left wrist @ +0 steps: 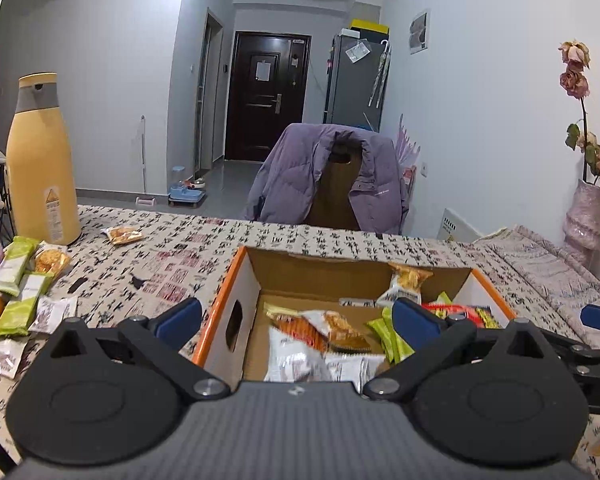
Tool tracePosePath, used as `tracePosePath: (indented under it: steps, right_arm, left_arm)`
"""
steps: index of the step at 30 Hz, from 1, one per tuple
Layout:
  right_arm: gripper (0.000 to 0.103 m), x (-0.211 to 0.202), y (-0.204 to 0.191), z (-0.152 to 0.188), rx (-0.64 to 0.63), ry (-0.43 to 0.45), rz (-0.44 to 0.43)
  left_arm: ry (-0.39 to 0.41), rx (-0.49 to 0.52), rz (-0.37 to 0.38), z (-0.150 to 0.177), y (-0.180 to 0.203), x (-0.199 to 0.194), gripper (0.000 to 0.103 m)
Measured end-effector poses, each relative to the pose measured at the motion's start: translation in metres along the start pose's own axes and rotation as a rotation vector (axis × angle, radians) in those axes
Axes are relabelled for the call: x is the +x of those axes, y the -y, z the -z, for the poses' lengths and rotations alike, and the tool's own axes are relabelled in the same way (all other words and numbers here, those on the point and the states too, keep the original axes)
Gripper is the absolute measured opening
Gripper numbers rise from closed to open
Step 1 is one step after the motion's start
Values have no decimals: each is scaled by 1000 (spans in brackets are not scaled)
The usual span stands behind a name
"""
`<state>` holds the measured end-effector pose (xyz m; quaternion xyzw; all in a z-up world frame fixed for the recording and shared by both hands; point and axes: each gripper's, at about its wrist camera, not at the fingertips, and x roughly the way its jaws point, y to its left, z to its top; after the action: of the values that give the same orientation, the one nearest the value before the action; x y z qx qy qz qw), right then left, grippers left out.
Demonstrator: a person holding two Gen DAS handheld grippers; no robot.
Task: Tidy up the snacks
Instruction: 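Move both grippers back above the snack pile, then grasp a white sachet with the left gripper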
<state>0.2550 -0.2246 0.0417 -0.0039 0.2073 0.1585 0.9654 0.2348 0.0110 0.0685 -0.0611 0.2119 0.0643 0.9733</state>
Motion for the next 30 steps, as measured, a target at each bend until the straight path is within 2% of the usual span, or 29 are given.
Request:
tracePosePath:
  steps: [15, 30]
  right_arm:
    - [103, -42, 7, 56, 20, -82, -16]
    - [103, -48, 11, 102, 43, -162, 15]
  left_arm:
    - [-86, 23, -4, 51, -5, -31, 103]
    - [-219, 78, 16, 103, -3, -37, 103]
